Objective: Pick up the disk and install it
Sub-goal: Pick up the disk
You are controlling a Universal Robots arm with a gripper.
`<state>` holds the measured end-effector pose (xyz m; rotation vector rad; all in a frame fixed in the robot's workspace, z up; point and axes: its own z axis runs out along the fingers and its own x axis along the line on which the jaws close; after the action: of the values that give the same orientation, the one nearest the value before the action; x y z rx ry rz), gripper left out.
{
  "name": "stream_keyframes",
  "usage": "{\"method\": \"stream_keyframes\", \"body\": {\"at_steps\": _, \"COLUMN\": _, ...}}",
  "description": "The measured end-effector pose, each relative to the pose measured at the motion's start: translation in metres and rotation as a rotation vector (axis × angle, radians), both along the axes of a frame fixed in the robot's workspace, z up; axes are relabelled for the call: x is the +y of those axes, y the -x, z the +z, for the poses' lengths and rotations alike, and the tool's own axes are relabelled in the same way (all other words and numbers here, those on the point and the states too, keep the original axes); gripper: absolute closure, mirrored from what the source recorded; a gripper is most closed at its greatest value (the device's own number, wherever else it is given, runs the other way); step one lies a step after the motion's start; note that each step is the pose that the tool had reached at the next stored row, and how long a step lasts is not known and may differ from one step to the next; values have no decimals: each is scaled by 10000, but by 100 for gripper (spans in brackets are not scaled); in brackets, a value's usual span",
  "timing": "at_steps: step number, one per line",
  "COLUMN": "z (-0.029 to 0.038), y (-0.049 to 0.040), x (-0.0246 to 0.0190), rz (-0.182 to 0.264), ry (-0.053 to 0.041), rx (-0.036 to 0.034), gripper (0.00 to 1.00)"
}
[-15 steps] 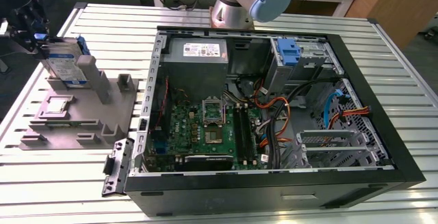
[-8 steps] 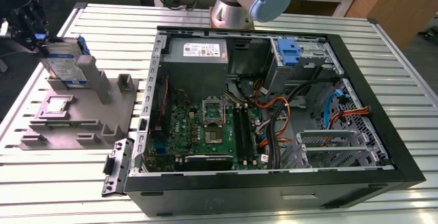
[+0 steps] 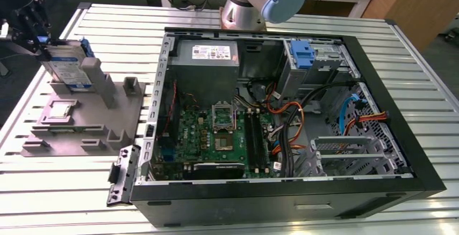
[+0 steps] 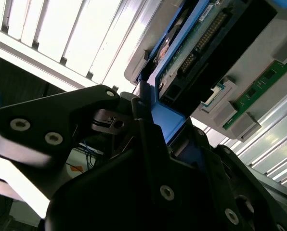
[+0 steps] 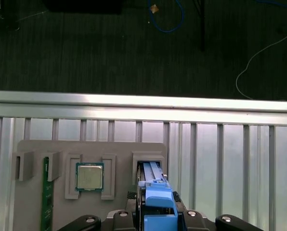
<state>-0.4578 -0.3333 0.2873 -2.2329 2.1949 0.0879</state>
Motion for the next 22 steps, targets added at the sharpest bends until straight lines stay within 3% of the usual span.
{"method": "stream_keyframes", "body": {"at_steps": 13, "z": 28, "y": 0, "x": 0, "rz": 0, "ry": 1, "rx": -4, "gripper": 63}}
{"method": "stream_keyframes", "body": {"at_steps": 22, "z": 13, "y": 0, "x": 0, "rz": 0, "ry": 4, "rx": 0, "gripper": 63}}
